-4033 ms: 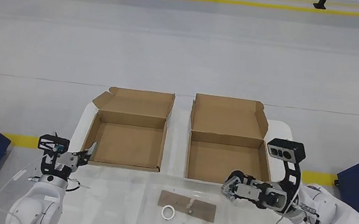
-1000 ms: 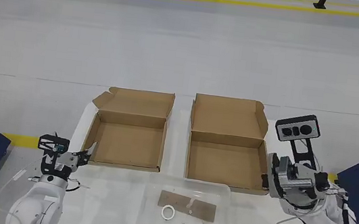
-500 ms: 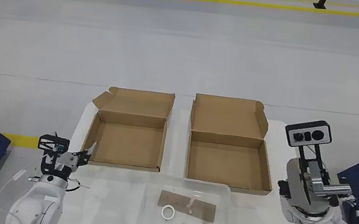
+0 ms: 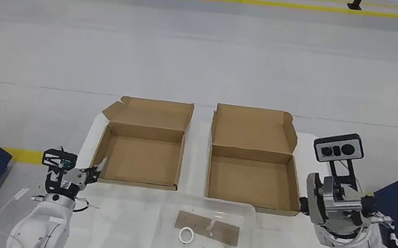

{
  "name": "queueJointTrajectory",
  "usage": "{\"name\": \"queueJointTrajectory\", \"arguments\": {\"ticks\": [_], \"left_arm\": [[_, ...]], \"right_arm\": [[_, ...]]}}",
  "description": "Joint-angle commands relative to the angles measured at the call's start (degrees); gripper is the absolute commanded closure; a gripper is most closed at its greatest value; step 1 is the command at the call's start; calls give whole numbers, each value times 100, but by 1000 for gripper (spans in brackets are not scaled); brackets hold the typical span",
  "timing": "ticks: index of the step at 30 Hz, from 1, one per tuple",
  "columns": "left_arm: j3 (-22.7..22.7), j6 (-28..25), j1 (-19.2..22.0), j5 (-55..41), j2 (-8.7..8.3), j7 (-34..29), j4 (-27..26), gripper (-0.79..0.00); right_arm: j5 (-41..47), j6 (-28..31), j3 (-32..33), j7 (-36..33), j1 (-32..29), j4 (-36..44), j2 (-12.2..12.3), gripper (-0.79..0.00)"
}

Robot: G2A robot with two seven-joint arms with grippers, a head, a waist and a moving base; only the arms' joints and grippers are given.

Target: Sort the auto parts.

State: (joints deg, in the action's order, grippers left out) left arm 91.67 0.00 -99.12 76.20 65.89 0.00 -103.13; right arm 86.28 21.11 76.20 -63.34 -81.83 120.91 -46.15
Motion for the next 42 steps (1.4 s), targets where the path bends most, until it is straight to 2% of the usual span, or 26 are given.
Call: {"name": "queueJointTrajectory", "arguments": {"ticks": [1, 15, 30, 36, 42], "left_arm": [[0, 0, 0, 0, 0, 0, 0, -785], [0, 0, 0, 0, 0, 0, 0, -785], [0, 0, 0, 0, 0, 0, 0, -785], [0, 0, 0, 0, 0, 0, 0, -785], [0, 0, 0, 0, 0, 0, 0, -785]], "right_arm": [[-98, -36, 42, 49, -21, 10, -25, 0], [-243, -216, 255, 79, -133, 75, -208, 0], [-263, -222, 260, 107, -131, 81, -209, 0], [-1157, -362, 618, 285, -150, 62, -217, 0], [-2446, -662, 1231, 225, -278, -81, -170, 0]]}}
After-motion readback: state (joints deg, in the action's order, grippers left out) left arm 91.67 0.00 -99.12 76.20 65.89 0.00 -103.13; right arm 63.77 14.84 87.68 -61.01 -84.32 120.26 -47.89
